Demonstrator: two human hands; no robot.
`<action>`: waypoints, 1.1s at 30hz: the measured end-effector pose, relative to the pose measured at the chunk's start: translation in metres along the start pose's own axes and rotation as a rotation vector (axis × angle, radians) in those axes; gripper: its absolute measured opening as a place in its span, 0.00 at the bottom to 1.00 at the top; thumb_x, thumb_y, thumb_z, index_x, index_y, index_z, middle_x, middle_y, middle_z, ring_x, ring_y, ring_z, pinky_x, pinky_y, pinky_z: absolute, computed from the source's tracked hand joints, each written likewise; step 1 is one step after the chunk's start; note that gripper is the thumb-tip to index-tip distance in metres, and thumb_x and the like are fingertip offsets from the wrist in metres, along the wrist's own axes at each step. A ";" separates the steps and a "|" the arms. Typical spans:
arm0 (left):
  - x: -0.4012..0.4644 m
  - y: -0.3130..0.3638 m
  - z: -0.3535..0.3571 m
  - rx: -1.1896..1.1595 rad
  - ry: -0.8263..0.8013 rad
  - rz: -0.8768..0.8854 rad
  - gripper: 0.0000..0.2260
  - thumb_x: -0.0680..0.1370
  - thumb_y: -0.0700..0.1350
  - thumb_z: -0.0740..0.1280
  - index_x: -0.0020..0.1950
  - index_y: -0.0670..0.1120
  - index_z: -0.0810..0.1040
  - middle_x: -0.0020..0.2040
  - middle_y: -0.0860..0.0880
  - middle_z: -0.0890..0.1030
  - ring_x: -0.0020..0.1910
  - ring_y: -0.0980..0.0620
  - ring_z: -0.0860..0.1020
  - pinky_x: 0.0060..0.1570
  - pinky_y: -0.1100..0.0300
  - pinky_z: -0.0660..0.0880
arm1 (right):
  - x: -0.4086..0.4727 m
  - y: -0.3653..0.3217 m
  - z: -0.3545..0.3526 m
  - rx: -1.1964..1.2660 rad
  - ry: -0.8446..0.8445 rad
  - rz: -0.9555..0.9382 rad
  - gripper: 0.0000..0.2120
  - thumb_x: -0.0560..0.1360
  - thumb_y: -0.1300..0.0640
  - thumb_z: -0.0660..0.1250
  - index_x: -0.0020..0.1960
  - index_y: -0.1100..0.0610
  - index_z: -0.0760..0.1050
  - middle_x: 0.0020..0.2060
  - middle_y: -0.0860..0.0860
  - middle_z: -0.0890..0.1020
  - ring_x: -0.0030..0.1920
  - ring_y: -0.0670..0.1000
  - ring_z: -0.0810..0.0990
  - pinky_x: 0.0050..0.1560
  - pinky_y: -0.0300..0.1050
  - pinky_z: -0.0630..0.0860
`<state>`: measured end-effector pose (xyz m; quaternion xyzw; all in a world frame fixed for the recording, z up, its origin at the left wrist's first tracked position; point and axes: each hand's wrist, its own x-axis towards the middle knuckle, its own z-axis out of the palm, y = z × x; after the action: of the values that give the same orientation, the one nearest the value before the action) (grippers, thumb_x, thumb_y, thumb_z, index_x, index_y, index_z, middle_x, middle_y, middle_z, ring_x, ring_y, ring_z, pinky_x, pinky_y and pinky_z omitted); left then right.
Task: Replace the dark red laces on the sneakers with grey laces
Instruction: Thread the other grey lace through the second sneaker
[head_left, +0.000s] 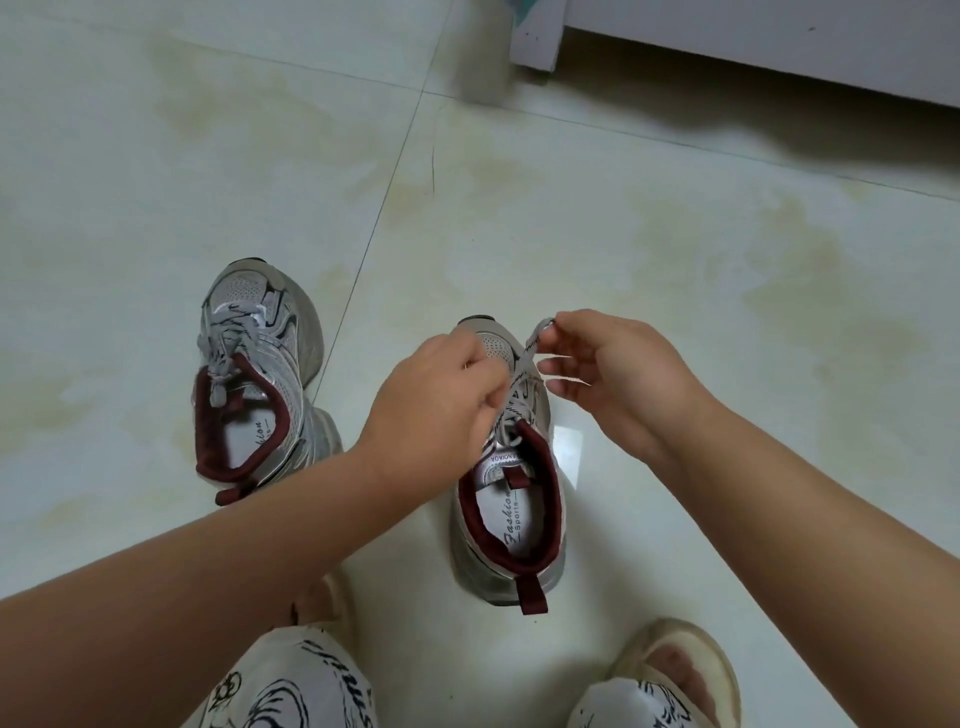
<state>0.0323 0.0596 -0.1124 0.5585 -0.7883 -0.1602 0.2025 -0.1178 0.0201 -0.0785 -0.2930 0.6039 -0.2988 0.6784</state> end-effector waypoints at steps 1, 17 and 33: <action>0.000 0.001 0.000 0.042 -0.025 0.042 0.06 0.69 0.44 0.62 0.36 0.44 0.76 0.37 0.47 0.73 0.34 0.48 0.71 0.30 0.59 0.67 | 0.001 -0.001 -0.001 0.038 -0.017 0.009 0.12 0.77 0.61 0.59 0.35 0.58 0.73 0.38 0.53 0.78 0.34 0.50 0.72 0.37 0.40 0.70; -0.002 0.013 0.005 -0.501 -0.123 -0.422 0.07 0.76 0.42 0.65 0.38 0.48 0.75 0.39 0.53 0.74 0.40 0.54 0.72 0.44 0.63 0.68 | 0.013 -0.003 -0.011 0.181 -0.039 0.169 0.13 0.79 0.62 0.56 0.35 0.59 0.67 0.29 0.55 0.76 0.25 0.47 0.66 0.22 0.35 0.65; 0.000 0.011 -0.007 -0.037 -0.081 -0.274 0.16 0.71 0.53 0.61 0.55 0.52 0.79 0.49 0.55 0.68 0.51 0.56 0.66 0.54 0.59 0.57 | -0.006 0.015 -0.036 -0.543 0.013 -0.190 0.07 0.71 0.68 0.69 0.37 0.59 0.77 0.28 0.54 0.77 0.31 0.54 0.78 0.41 0.49 0.80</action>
<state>0.0271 0.0626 -0.1009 0.6501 -0.7091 -0.2234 0.1569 -0.1530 0.0326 -0.0894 -0.5173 0.6360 -0.1904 0.5400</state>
